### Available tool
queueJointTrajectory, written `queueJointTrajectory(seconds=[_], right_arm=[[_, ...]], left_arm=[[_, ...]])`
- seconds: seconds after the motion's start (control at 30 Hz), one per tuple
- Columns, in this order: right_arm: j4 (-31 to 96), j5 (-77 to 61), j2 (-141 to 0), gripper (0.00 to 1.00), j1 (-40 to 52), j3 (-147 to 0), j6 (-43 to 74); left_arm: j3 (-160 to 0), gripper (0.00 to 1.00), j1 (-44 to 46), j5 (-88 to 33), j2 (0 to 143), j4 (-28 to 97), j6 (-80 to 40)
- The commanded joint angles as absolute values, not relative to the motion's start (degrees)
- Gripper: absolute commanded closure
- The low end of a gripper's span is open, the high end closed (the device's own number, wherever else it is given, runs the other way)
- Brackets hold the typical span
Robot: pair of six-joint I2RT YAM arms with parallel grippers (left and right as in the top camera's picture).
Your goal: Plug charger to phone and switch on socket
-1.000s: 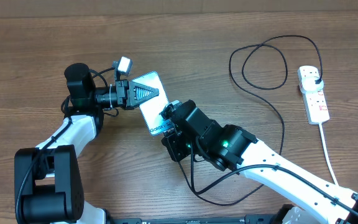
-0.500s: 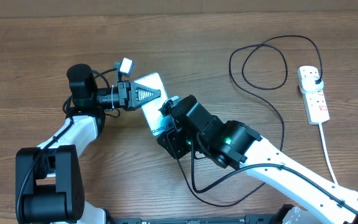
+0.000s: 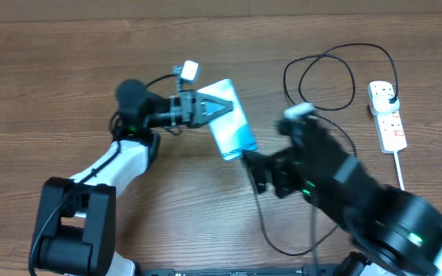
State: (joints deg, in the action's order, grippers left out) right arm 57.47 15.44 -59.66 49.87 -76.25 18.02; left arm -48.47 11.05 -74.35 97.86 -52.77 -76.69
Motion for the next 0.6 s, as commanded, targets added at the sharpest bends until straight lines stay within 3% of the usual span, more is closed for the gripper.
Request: queueJointTrajectory(seconds=[0.0, 0.33, 0.57], right_arm=[[60.34, 25.1, -54.96, 0.0, 49.69, -77.32, 18.24], [65.84, 25.1, -53.45, 0.0, 49.69, -77.28, 21.47], [64.51, 25.91, -53.47, 0.0, 49.69, -77.28, 21.47]], left_arm=[[-56.4, 0.96, 15.25, -66.89, 97.82, -49.76, -77.58], [-77.06, 0.94, 17.45, -57.41, 98.61, -9.96, -49.91], [-86.04, 0.91, 16.88, -57.45, 101.67, 17.39, -30.57]])
